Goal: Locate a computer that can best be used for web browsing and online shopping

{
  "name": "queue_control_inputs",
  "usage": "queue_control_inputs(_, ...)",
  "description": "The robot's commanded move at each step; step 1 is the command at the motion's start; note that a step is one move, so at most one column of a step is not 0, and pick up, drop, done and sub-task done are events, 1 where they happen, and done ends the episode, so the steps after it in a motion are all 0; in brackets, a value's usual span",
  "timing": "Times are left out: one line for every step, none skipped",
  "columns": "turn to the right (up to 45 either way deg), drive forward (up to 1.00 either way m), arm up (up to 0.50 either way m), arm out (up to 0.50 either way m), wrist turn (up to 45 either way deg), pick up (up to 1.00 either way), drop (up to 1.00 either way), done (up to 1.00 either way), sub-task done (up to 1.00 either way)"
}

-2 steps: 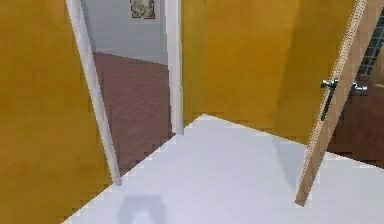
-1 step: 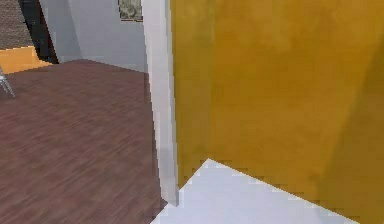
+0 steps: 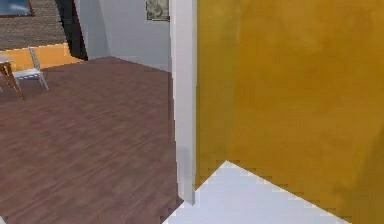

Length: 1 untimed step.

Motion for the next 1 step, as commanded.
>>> queue_control_inputs(0.0,0.25,0.0,0.0,0.0,0.0,0.0,0.0,0.0)
